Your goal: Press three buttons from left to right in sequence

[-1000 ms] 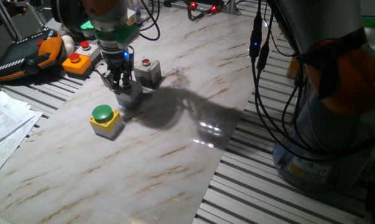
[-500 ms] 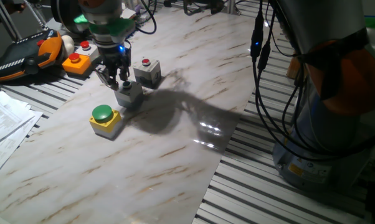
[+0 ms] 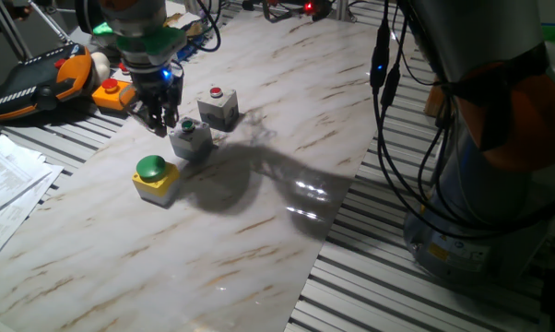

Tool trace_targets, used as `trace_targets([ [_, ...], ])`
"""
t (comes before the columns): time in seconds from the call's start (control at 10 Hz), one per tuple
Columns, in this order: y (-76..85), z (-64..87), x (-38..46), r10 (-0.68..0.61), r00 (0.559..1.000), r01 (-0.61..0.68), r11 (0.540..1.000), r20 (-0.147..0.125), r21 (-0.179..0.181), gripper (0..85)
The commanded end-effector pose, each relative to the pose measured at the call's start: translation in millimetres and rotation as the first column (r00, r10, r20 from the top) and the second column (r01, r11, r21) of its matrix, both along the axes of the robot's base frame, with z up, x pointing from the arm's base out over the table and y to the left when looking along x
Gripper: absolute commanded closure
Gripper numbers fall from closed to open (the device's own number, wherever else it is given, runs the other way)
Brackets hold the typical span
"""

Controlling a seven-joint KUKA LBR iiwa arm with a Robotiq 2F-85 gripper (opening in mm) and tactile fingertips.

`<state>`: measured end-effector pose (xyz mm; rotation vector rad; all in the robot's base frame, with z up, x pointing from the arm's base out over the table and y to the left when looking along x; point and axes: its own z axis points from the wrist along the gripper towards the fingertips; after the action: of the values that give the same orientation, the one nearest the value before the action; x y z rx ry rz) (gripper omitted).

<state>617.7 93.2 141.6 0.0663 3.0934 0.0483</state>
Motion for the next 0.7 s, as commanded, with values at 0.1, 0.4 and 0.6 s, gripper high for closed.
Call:
trace_targets([
  [0.1, 9.8, 0.5, -2.5, -0.005, 1.0, 0.005, 1.0, 0.003, -0.007, 84.3],
  [0.4, 26.7, -5.7, -7.4, -0.022, 1.0, 0.022, 1.0, 0.013, 0.0, 84.3],
  [0.6, 38.4, -6.3, -7.2, -0.036, 0.999, 0.036, 0.999, 0.013, 0.006, 84.3],
])
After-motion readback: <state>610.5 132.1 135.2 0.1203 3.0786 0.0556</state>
